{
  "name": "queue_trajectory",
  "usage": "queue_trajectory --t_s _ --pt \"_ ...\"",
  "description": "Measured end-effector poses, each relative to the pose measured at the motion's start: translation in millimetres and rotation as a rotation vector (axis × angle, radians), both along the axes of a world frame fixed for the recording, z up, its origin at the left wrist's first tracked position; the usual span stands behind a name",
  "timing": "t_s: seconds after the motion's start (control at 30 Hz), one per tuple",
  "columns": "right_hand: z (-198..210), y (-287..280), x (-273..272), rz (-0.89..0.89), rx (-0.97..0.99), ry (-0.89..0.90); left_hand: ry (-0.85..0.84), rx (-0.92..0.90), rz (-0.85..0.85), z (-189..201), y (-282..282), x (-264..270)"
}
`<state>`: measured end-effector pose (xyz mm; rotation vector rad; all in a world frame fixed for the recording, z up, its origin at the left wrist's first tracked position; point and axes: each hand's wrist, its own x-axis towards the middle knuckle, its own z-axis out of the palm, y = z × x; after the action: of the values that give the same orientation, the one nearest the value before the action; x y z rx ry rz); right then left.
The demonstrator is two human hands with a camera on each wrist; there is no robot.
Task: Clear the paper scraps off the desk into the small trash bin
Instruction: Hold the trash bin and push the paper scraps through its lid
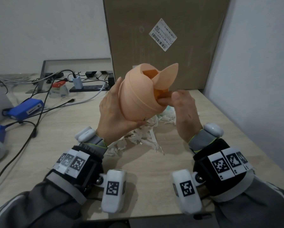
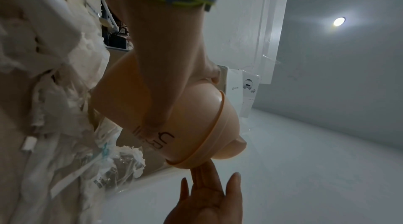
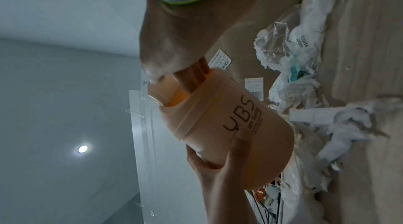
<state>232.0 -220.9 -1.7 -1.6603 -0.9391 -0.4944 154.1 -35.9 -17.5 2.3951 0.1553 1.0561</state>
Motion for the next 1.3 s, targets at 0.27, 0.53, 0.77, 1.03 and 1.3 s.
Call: queue_trajectory --t_s 0.27,0.53,0.77,1.03,1.3 --pt "-9 3 16 -0.015 0.027 -0.019 -0.002 -0.036 0.011 -1 0 0" --pt "-7 -32 51 -0.501 -0.065 0.451 -0.101 -0.167 0.135 -2 10 3" --pt "-30 -32 71 -0.465 -0.668 0.671 -0.116 -0.263 0.205 -1 13 1" --pt "-21 -16 47 -0.131 -0.687 0.719 -0.092 -0.281 0.203 0 12 0" --pt "-29 -20 67 -0.327 -0.502 0.151 -0.083 -0.281 0.204 -1 12 0"
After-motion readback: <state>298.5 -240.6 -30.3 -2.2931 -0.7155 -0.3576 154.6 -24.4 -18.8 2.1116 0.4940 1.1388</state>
